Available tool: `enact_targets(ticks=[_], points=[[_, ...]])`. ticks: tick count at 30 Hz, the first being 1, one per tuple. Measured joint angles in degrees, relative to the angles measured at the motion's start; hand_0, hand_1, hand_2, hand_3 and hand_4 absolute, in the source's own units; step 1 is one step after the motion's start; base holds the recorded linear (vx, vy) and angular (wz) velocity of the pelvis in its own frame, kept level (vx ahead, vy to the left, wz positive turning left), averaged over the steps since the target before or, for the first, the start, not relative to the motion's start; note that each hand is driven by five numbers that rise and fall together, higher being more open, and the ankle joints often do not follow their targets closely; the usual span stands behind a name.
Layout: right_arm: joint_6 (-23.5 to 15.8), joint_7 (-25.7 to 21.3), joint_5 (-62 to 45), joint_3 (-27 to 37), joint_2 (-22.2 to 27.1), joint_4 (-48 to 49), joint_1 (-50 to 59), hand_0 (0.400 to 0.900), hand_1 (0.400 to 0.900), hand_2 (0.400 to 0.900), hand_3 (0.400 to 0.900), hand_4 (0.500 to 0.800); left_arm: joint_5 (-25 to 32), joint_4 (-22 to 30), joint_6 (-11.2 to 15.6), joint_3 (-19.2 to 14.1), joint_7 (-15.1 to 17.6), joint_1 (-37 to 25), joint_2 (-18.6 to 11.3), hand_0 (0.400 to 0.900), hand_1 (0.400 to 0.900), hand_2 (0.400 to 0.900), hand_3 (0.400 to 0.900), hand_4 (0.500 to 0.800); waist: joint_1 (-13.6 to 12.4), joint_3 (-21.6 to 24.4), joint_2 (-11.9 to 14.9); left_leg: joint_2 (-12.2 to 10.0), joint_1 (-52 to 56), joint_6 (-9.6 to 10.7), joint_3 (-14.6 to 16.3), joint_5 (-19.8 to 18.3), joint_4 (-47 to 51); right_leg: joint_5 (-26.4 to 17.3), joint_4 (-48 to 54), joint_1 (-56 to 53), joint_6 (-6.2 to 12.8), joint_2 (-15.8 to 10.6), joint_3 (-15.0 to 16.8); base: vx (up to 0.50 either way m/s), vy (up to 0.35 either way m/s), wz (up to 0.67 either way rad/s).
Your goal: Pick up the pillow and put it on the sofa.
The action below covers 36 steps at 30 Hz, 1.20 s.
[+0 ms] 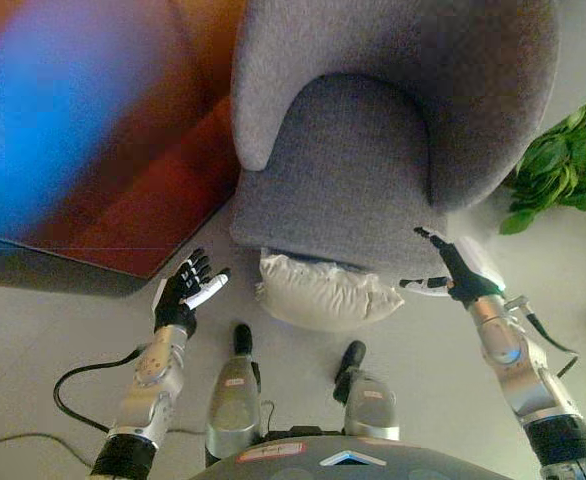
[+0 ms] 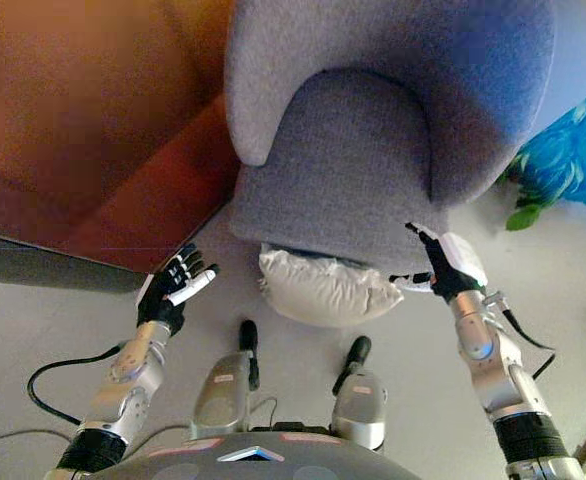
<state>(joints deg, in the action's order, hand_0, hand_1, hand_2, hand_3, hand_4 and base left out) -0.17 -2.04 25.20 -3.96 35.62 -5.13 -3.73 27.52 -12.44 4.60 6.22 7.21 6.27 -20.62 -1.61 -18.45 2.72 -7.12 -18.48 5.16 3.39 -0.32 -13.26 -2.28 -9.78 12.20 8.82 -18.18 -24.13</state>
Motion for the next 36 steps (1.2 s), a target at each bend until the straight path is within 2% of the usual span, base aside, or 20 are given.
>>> enact_targets(ticks=[6,10,15,20,23,28,34,35,36], points=[[-0.1,0.5,0.1,-1.0,0.1,-0.7,10.2,0.900,0.900,0.900,0.900,0.800,0.4,0.9,1.3,-0.1,1.8,-9.4,-0.2,0.900,0.900,0.900,0.900,0.800,0.0,-8.1,-1.4,1.6,-9.6,-1.3,0.0,0.6,-4.3,1.6,-8.6,11.5,-0.34,-3.1,2.2,-0.14,0.062,0.00],[-0.1,0.7,0.0,-3.2,-0.3,-1.5,13.4,0.900,0.900,0.900,0.900,0.800,0.4,1.7,2.3,-0.2,3.7,-12.0,-0.5,0.900,0.900,0.900,0.900,0.800,0.8,-9.3,-1.4,2.9,-16.2,-2.3,-0.4,-0.3,-8.6,3.3,-14.2,18.4,-0.23,-5.4,3.7,-0.11,0.049,0.03],[-0.2,-0.3,0.0,-4.9,-0.8,-2.7,17.3,0.900,0.900,0.900,0.900,0.800,0.4,2.4,3.8,0.6,6.1,-15.4,-1.0,0.900,0.900,0.900,0.900,0.800,1.4,-9.7,-1.4,3.5,-26.3,-3.1,-0.3,-1.9,-16.0,5.0,-21.3,28.8,-0.20,-6.8,7.8,-0.16,0.046,0.08],[0.8,-3.4,-0.3,-4.9,-2.4,-6.3,23.8,0.900,0.900,0.900,0.900,0.800,0.4,4.0,5.3,1.3,8.7,-19.7,-0.8,0.900,0.900,0.900,0.900,0.800,1.5,-10.9,-1.4,3.4,-39.7,-3.7,-0.8,-4.1,-26.1,7.5,-31.6,42.4,-0.77,-8.4,11.1,-0.13,0.035,0.03],[0.9,-6.1,-0.3,-5.4,-3.1,-7.2,26.0,0.900,0.900,0.900,0.900,0.800,0.4,4.6,5.7,1.6,10.1,-20.1,-0.8,0.900,0.900,0.900,0.900,0.800,1.5,-11.2,-1.4,3.4,-45.2,-4.2,-0.8,-5.0,-30.4,8.2,-35.6,48.3,-0.96,-8.9,12.6,-0.10,0.024,0.05],[1.4,-10.9,-0.4,-6.9,-3.4,-10.1,31.1,0.900,0.900,0.900,0.900,0.800,1.0,5.2,6.7,2.1,12.6,-21.1,-1.0,0.900,0.900,0.900,0.900,0.800,1.3,-11.2,-1.4,4.0,-52.6,-4.2,-1.3,-5.5,-35.0,9.0,-40.6,55.9,-1.17,-9.8,14.4,-0.07,0.029,0.03],[3.9,-15.0,-2.1,-9.3,-2.8,-15.4,41.1,0.900,0.900,0.900,0.900,0.800,2.1,7.7,7.9,3.5,14.7,-23.7,-2.7,0.900,0.900,0.900,0.900,0.800,1.2,-11.2,-1.4,4.6,-60.3,-4.2,-2.1,-5.7,-39.4,9.9,-45.4,63.8,-1.35,-10.5,16.1,-0.04,0.019,0.04],[4.0,-15.4,-2.5,-9.9,-2.7,-16.5,42.6,0.400,0.400,0.400,0.400,0.500,2.1,7.8,8.0,3.7,15.0,-24.2,-3.0,0.900,0.900,0.900,0.900,0.800,1.0,-11.3,-1.4,4.8,-61.3,-4.1,-2.3,-5.7,-40.0,9.9,-45.9,64.6,-1.39,-10.5,16.1,-0.03,0.052,0.01],[4.2,-15.5,-3.0,-11.4,-2.4,-18.6,44.6,0.400,0.400,0.400,0.400,0.500,2.1,7.8,7.9,4.0,15.3,-24.6,-3.5,0.900,0.900,0.900,0.900,0.800,1.0,-11.3,-1.4,4.9,-61.9,-4.1,-2.5,-5.9,-40.9,10.0,-46.6,65.1,-1.58,-10.5,16.2,-0.01,0.056,-0.02]])
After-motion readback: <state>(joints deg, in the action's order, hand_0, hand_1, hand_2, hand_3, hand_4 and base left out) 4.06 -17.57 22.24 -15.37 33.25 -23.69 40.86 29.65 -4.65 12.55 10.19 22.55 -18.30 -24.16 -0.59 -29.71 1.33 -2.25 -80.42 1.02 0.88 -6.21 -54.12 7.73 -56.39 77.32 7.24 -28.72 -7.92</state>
